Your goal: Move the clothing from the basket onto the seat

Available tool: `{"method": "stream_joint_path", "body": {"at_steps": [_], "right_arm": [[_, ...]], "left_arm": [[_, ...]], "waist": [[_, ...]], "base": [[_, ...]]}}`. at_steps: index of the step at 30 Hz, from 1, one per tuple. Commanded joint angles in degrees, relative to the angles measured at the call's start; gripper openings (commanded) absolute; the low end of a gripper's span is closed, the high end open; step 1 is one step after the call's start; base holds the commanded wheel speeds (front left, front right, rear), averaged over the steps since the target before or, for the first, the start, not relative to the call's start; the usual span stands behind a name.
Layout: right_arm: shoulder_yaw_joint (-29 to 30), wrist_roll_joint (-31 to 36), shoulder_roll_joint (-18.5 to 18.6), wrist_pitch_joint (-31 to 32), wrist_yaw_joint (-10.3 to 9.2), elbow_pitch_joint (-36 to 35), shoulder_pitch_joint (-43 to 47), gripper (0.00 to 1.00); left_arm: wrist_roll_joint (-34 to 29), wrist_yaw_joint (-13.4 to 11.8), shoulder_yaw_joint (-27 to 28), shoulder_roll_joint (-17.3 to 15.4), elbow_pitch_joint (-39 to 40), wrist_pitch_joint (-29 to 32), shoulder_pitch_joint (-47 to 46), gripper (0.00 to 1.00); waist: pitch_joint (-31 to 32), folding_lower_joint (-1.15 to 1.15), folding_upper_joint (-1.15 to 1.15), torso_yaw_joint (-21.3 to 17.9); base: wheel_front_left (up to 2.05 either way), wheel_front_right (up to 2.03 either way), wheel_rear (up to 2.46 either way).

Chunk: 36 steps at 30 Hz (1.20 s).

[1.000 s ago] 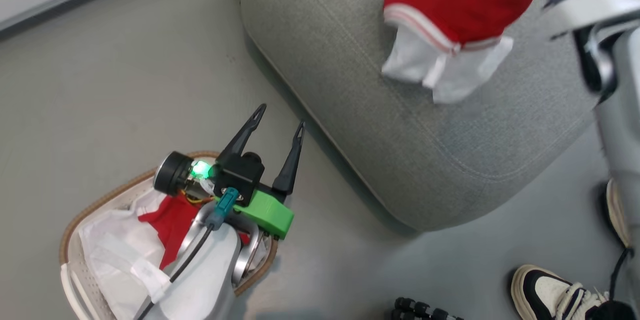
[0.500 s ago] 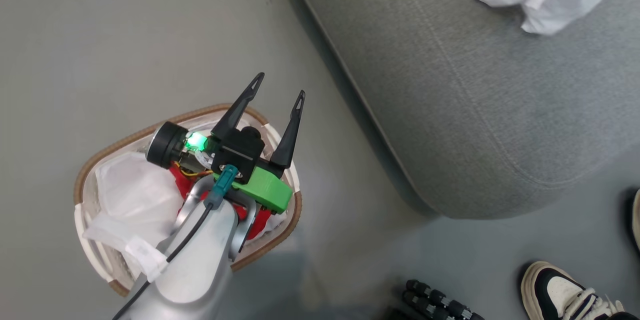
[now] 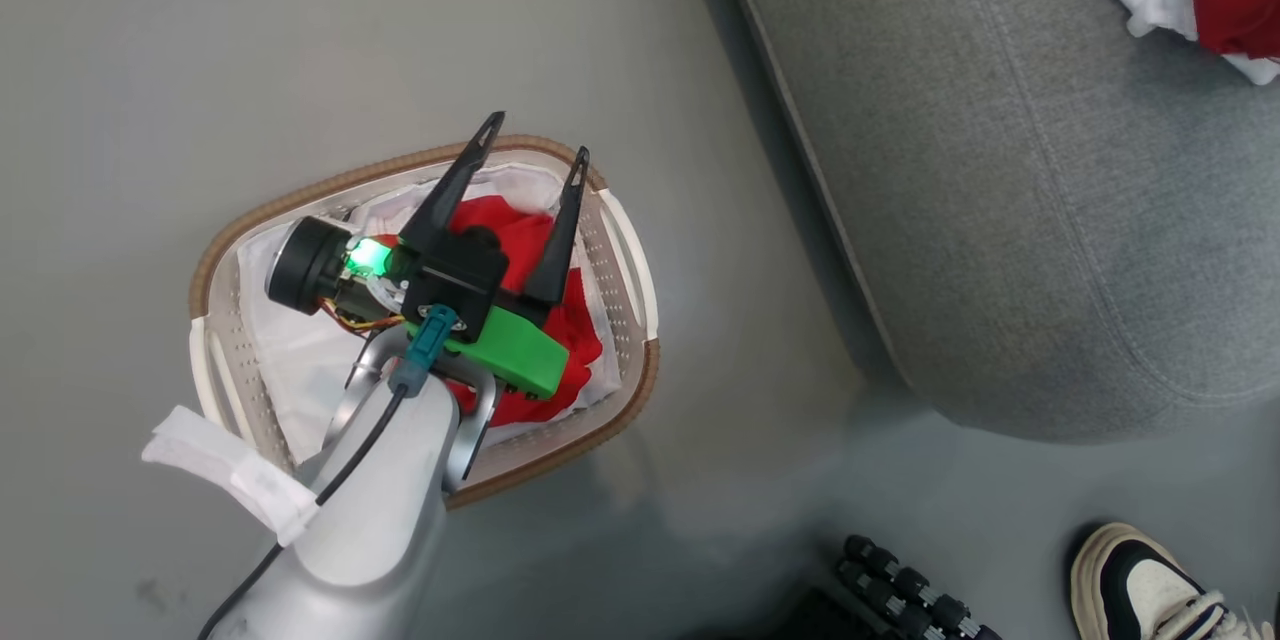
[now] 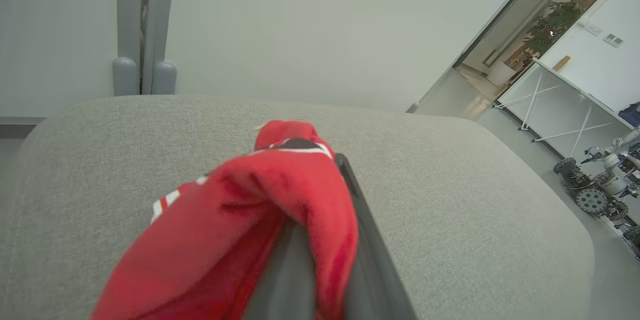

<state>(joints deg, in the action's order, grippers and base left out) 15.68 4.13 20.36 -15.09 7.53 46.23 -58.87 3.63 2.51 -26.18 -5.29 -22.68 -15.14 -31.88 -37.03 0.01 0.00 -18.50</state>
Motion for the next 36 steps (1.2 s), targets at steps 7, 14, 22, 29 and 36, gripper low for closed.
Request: {"method": "stream_joint_path", "body": {"at_steps": [7,14,22,29,36], "right_arm": [[2.5,0.2,-2.7,-0.1,-0.08,-2.5,6.8,1.00],[2.8,-0.5,-4.4,-0.1,-0.08,-5.9,14.6,1.00],[-0.2,-3.7,-5.8,-0.1,-0.08,-11.9,23.7,1.00],[-5.6,-6.6,-6.4,-0.1,-0.08,-16.0,28.8,1.00],[-9.6,-9.7,-7.7,-0.1,-0.08,-18.1,30.3,1.00]], "left_arm": [[1.3,-1.4,2.3,-0.1,0.6,0.0,1.0,1.00],[2.0,-1.7,4.3,0.3,1.0,0.0,3.3,1.00],[3.1,-2.0,6.8,1.3,1.2,0.0,6.7,1.00],[4.0,-3.1,10.1,1.8,1.3,0.0,10.0,1.00],[3.9,-3.8,14.1,2.1,2.0,0.0,12.8,1.00]], "waist": [[2.3,-0.01,0.00,1.4],[6.9,-0.01,0.00,2.8],[12.4,-0.01,0.00,6.2],[16.8,-0.01,0.00,10.4],[19.9,-0.01,0.00,15.7]], "base": [[0.00,0.00,0.00],[0.00,0.00,0.00],[0.00,0.00,0.00],[0.00,0.00,0.00],[0.00,0.00,0.00]]}}
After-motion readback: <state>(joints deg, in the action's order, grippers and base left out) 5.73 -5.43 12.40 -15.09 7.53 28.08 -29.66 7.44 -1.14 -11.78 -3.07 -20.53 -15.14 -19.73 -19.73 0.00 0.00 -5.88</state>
